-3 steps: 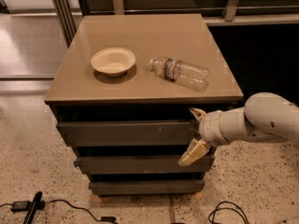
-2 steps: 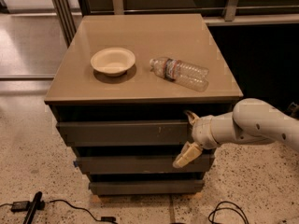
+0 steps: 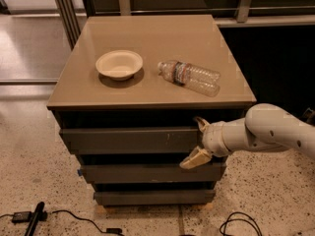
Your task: Open top drawer
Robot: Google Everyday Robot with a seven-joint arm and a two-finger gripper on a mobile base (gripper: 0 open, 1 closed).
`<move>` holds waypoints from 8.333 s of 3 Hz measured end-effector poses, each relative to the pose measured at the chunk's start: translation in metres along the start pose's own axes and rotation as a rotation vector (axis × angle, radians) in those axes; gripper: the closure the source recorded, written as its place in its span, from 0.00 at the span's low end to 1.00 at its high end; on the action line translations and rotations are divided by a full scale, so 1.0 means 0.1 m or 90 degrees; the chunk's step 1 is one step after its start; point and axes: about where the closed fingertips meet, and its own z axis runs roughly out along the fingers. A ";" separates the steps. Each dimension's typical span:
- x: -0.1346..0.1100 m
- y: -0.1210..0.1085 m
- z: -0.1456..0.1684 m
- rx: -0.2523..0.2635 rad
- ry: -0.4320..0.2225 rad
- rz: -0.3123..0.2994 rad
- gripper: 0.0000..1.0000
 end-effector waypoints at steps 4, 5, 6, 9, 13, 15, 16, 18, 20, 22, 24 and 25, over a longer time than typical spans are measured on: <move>-0.14 -0.05 -0.18 0.000 0.000 0.000 1.00; -0.14 -0.05 -0.18 0.000 0.000 0.000 0.85; -0.14 -0.05 -0.18 0.000 0.000 0.000 0.54; -0.14 -0.05 -0.18 0.000 0.000 0.000 0.19; -0.08 0.27 -0.52 0.010 -0.027 0.005 1.00; -0.08 0.27 -0.52 0.010 -0.027 0.005 0.81; -0.08 0.27 -0.52 0.010 -0.027 0.005 0.58; -0.08 0.28 -0.52 0.009 -0.028 0.006 0.04; 0.18 0.44 -0.56 0.001 -0.025 0.036 0.00; 0.43 0.62 -0.63 0.001 -0.027 0.070 0.18; 0.43 0.62 -0.63 0.001 -0.027 0.070 0.64; 0.39 0.59 -0.71 0.001 -0.027 0.070 0.87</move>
Offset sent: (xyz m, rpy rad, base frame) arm -0.0166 -0.0063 0.0039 -0.0320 0.0063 0.0113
